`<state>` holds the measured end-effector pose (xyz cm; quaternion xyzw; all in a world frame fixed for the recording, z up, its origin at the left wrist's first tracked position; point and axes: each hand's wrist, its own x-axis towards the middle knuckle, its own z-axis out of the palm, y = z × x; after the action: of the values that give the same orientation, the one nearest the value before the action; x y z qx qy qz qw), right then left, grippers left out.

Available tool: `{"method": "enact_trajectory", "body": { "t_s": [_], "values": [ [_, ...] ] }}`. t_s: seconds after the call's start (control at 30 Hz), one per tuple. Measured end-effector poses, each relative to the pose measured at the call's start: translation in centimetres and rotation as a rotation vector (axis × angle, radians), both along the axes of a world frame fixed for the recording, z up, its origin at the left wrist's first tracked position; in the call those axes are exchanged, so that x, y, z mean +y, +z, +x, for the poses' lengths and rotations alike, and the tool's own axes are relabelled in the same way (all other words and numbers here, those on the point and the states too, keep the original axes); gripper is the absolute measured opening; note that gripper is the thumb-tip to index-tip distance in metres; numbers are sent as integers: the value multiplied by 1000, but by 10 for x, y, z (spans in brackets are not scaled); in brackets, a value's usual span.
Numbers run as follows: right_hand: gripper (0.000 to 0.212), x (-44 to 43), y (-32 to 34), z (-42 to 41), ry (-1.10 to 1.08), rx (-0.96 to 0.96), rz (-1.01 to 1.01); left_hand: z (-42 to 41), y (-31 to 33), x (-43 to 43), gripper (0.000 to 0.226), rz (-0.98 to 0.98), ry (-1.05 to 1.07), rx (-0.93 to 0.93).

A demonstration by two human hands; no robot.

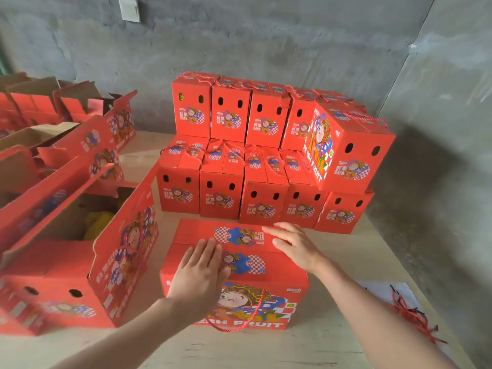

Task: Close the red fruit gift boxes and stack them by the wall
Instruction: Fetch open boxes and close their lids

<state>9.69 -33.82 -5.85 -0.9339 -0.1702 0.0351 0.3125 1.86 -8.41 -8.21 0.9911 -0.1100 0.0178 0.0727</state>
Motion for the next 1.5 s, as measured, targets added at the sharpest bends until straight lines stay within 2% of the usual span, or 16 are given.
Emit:
{"method": "enact_trajectory", "body": {
  "t_s": [0.1,0.23,0.3,0.4,0.57,0.67,0.8,0.9,0.93,1.0,1.07,1.13,1.27,1.33,1.43,1.5],
  "values": [
    [35,3,-2,1,-42,-61,-15,-3,-4,-2,92,14,5,-43],
    [35,22,-6,-14,-257,-180,-69,37,1,23,71,28,-33,-51],
    [39,36,-6,-26,-384,-183,-225,62,3,34,53,51,-15,14],
    [47,48,1,-49,-385,-165,-402,92,10,39,52,87,59,70],
    [63,62,1,-94,-258,-150,-538,75,15,-5,47,-277,180,98],
    [64,70,2,-98,-278,-135,-513,54,9,-23,59,-307,67,77],
    [66,61,5,-85,-383,78,-127,46,16,-19,61,-593,76,-9],
    [78,51,0,-76,-624,413,244,28,11,-20,56,-901,412,-144],
    [80,50,-5,-73,-686,565,376,22,7,-18,56,-972,628,-69],
    [71,51,-17,-70,-696,786,620,15,-1,-14,59,-1260,1006,301],
    [43,52,-21,-63,-622,815,799,12,-4,-13,58,-1604,1029,771],
    [28,54,-15,-56,-631,779,884,13,-5,-14,57,-1738,921,909],
    [23,62,6,-36,-642,439,778,22,10,-18,42,-1813,1057,619],
    [27,71,24,-33,-592,302,767,27,22,-17,40,-1775,985,409],
    [22,89,57,-32,-430,62,709,36,54,-13,31,-1383,521,-70],
    [21,105,80,-29,-270,48,713,40,82,-12,28,-1099,137,-331]
  ]
}}
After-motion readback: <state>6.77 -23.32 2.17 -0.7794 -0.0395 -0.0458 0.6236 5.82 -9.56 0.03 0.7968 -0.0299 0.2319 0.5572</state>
